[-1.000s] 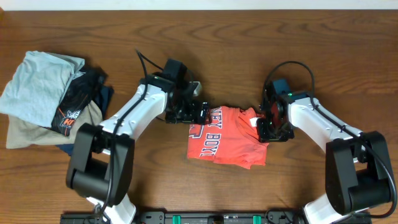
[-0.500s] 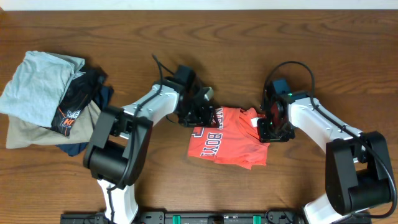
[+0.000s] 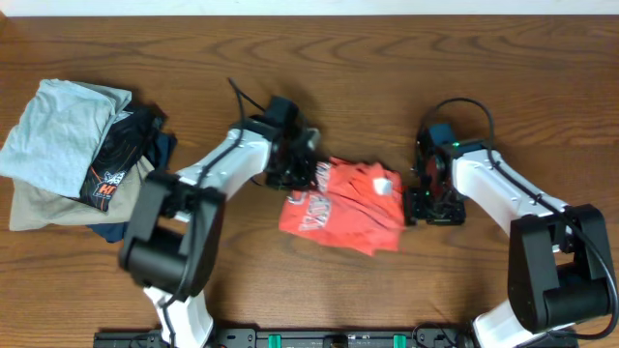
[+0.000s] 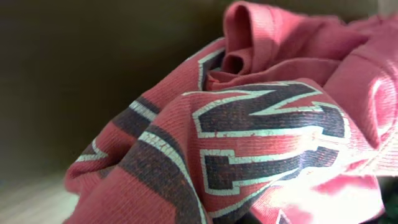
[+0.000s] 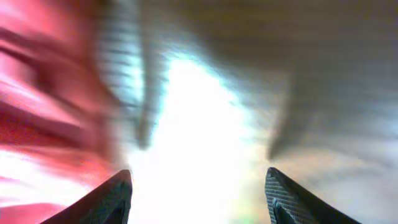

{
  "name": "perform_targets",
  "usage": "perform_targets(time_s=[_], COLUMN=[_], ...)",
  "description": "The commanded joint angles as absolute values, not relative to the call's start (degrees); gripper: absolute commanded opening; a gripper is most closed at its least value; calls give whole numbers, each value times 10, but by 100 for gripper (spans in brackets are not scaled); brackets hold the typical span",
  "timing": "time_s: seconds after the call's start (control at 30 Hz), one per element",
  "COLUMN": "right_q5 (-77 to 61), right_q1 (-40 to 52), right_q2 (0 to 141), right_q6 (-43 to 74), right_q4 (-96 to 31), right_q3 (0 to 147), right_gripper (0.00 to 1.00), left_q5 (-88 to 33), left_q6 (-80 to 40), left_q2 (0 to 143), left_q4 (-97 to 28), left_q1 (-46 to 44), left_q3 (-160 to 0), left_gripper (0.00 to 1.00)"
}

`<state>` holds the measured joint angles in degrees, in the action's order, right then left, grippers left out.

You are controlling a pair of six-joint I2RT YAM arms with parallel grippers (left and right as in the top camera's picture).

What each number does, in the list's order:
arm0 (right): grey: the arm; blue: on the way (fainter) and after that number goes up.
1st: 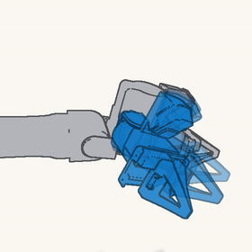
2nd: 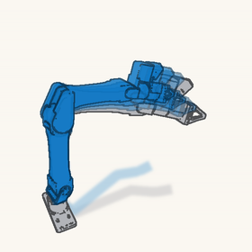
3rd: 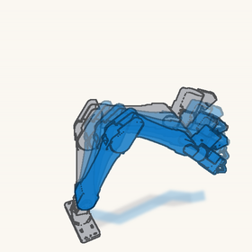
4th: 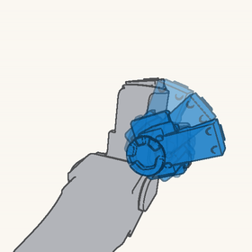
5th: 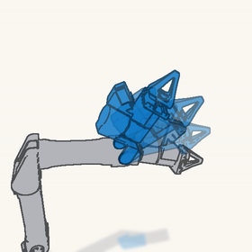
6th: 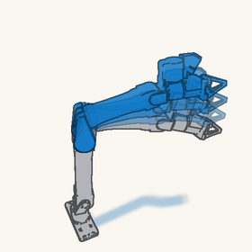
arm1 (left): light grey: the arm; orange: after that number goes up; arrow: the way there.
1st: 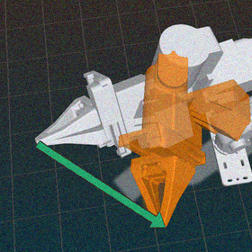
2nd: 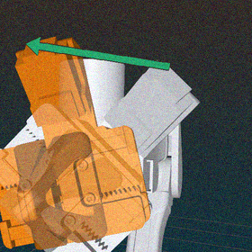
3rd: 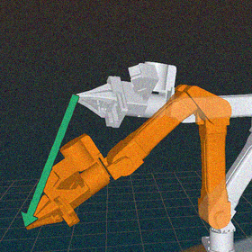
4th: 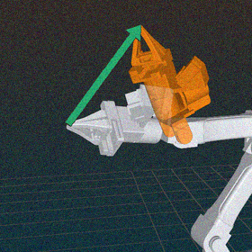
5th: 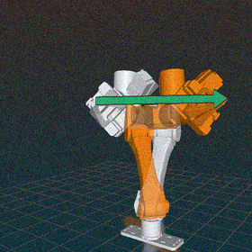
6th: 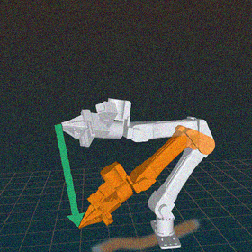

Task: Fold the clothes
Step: 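Carry the folded shirt left with the left gripper onto the clothes stack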

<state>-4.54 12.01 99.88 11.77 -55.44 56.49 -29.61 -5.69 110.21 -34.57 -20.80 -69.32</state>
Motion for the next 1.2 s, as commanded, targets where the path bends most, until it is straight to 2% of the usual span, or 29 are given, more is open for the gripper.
perform_targets(time_s=[0.0, 0.2, 0.33, 0.47, 0.57, 0.73, 0.8, 0.87, 0.93, 1.0, 1.1, 1.17], right_q5=[-17, -17, -17, -17, -17, -17, -16, -15, -15, -15, -15, -15], right_q1=[79, 43, 40, 40, 40, 40, 40, 40, 40, 40, 40, 40], right_q2=[989, 958, 943, 940, 940, 940, 940, 940, 940, 940, 940, 940], right_q6=[121, 103, 95, 93, 91, 86, 85, 85, 85, 85, 85, 85], right_q4=[-575, -594, -603, -609, -616, -622, -624, -624, -624, -624, -624, -624], right_q3=[582, 585, 585, 585, 585, 585, 585, 585, 585, 585, 585, 585], right_gripper=[68, 68, 68, 69, 69, 69, 69, 69, 70, 70, 71, 72], left_q5=[-130, 10, 73, 76, 76, 75, 57, 28, 6, 0, -3, -24], left_q6=[-52, -51, -30, -38, -57, -167, -181, -182, -184, -194, -217, -217], left_q2=[1036, 955, 909, 892, 900, 926, 937, 945, 951, 952, 949, 946], left_q4=[-344, -336, -300, -276, -276, -306, -312, -318, -321, -322, -321, -316], left_q1=[-153, -62, 32, 138, 221, 337, 372, 397, 414, 423, 426, 426], left_q3=[-724, -748, -766, -783, -782, -778, -778, -778, -778, -778, -778, -779], left_gripper=[6, 6, 6, 7, 14, 14, 17, 34, 58, 73, 94, 100])
